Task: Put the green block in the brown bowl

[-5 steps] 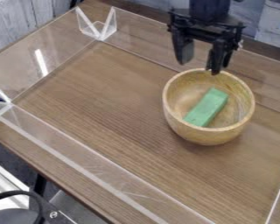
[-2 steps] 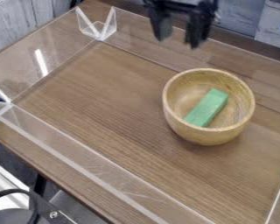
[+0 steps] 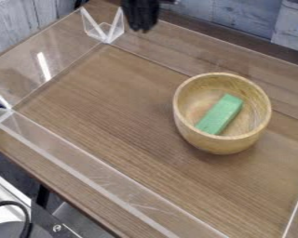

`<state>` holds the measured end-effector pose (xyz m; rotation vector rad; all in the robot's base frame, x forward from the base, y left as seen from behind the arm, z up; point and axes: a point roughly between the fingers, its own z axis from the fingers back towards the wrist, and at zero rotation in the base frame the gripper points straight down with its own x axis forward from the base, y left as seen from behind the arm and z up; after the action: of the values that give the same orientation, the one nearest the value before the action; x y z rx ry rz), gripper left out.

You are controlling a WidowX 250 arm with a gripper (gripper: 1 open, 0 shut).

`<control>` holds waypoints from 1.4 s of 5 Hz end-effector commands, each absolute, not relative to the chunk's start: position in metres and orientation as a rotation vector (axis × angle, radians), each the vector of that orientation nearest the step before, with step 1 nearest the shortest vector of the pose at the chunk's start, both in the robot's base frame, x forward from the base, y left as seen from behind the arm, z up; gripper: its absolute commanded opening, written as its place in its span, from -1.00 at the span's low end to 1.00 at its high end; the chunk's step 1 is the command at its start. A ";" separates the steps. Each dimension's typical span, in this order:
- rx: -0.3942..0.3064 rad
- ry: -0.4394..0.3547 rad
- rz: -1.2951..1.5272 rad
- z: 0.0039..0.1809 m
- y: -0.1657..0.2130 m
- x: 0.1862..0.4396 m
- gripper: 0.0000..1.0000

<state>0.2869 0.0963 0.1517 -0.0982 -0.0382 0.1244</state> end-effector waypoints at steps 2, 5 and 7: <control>-0.109 -0.036 -0.056 0.149 0.012 0.293 -1.00; -0.097 -0.028 0.028 0.130 0.049 0.284 -1.00; -0.119 -0.044 -0.132 0.133 -0.025 0.305 -1.00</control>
<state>0.2966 -0.0274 0.1173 -0.1194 0.0185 -0.1460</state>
